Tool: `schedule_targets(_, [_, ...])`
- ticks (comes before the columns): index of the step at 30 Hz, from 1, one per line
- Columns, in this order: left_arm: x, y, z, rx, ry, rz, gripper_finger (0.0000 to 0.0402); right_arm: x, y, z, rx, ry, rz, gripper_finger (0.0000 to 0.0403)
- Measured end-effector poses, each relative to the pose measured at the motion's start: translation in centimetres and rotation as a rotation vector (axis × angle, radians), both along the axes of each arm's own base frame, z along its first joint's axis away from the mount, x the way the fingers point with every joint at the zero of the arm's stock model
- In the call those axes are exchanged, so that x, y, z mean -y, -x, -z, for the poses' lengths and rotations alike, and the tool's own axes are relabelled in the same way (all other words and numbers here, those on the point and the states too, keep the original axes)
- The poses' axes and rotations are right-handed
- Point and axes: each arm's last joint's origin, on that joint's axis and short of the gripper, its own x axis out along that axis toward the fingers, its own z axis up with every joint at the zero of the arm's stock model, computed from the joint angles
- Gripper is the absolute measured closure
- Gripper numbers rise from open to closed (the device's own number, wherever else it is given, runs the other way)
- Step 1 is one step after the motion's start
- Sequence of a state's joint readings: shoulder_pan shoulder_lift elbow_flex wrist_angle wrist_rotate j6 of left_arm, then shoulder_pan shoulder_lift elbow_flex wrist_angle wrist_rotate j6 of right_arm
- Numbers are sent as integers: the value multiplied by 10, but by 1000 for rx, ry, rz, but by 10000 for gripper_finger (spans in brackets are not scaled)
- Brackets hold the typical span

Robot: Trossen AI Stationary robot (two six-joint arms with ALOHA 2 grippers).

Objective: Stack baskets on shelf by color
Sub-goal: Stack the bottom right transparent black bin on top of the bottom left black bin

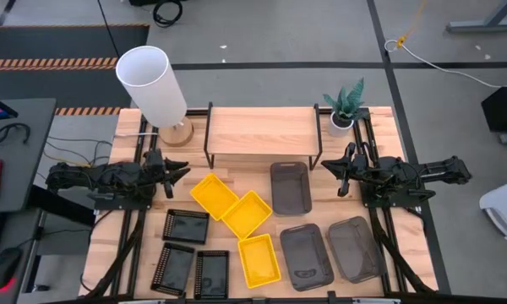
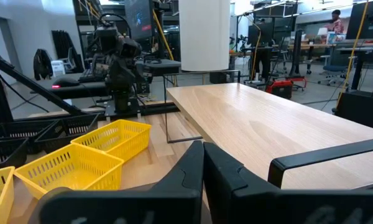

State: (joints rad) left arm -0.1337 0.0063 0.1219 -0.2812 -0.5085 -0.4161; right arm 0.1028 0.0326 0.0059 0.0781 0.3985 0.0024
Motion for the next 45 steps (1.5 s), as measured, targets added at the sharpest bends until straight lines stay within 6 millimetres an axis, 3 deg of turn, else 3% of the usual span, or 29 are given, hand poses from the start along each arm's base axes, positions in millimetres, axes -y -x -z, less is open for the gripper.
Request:
schedule_targets(7, [0,0,-3,129,237,-34,285,1,2,-15,166,-25,24,389])
schedule_targets(13, [0,-1,-4,137,235,-34,285,7,9,-32,495,-417,58,389])
schedule_targets(19, [0,-1,-4,128,214,-30,285,2,6,-47,426,-419,-168,389])
schedule_targets(26, [0,-1,-4,128,214,-30,285,1,-7,-72,325,-502,-171,389])
schedule_targets(32, [0,-1,-4,128,214,-30,285,2,-16,-102,524,-661,-235,389])
schedule_targets(39, [0,-1,-4,127,214,-30,285,4,-9,-122,800,-693,-257,389])
schedule_targets(45, [0,-1,-4,127,214,-31,285,1,-14,-120,689,-672,-321,390])
